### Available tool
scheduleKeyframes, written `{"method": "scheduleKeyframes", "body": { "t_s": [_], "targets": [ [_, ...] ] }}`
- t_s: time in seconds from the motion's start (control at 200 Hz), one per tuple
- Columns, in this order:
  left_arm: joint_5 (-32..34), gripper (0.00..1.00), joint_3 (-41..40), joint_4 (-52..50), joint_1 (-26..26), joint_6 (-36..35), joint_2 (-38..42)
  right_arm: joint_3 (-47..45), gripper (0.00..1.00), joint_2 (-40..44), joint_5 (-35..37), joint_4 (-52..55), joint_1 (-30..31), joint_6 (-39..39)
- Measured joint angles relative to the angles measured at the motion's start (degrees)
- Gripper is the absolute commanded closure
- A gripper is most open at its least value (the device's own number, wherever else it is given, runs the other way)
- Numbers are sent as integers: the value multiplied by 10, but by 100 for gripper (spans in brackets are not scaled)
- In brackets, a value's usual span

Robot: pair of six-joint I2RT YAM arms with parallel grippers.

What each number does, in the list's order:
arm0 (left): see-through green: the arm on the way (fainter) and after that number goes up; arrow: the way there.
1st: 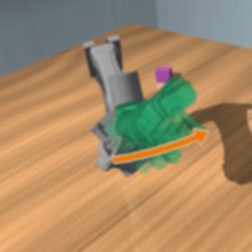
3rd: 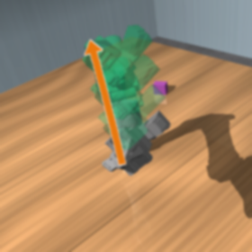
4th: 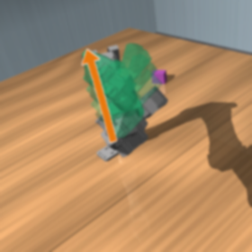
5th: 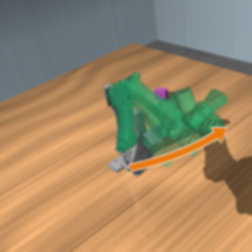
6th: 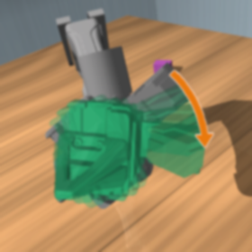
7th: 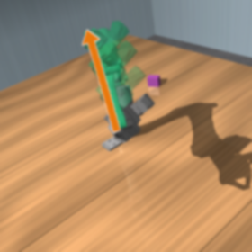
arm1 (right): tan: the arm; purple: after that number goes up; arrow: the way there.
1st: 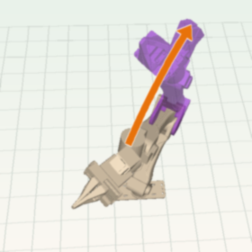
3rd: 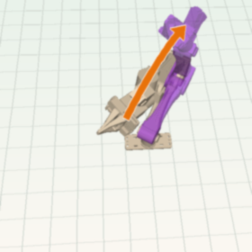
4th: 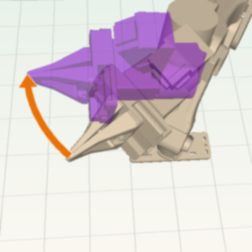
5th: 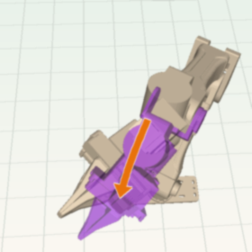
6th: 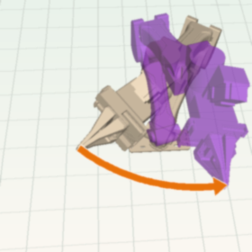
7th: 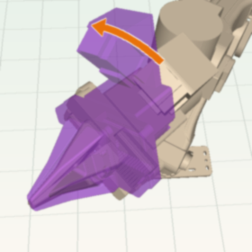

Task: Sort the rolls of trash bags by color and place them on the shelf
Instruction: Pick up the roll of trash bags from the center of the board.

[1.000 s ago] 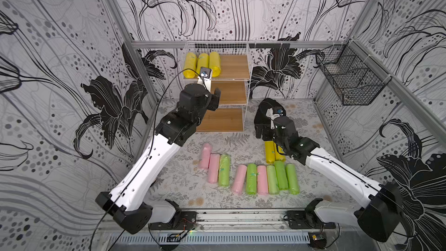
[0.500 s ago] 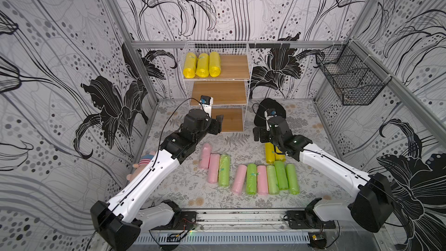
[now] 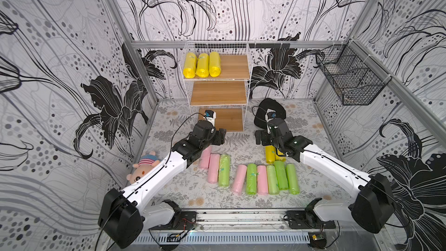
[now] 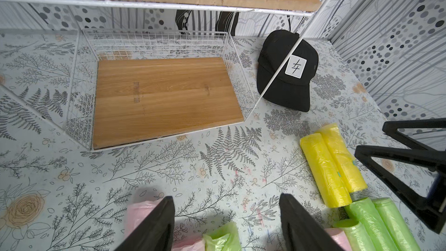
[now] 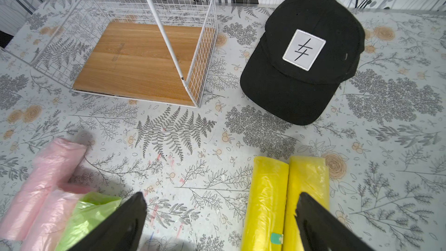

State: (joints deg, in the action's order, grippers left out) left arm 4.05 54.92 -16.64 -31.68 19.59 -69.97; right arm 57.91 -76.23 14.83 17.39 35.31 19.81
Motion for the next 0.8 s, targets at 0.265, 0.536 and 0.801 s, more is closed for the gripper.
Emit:
{"method": "scheduleKeyframes", "body": {
  "t_s": [0.265, 0.536, 0.801],
  "targets": [
    [-3, 25, -16, 14, 0, 12, -1, 26, 3, -36, 0, 35, 0, 0],
    [-24, 25, -54, 35, 0, 26, -6, 116, 14, -144, -4, 109, 0, -19],
    [-28, 25, -54, 43, 0, 27, -6, 128, 22, -204, 24, 144, -20, -19]
  ]
}}
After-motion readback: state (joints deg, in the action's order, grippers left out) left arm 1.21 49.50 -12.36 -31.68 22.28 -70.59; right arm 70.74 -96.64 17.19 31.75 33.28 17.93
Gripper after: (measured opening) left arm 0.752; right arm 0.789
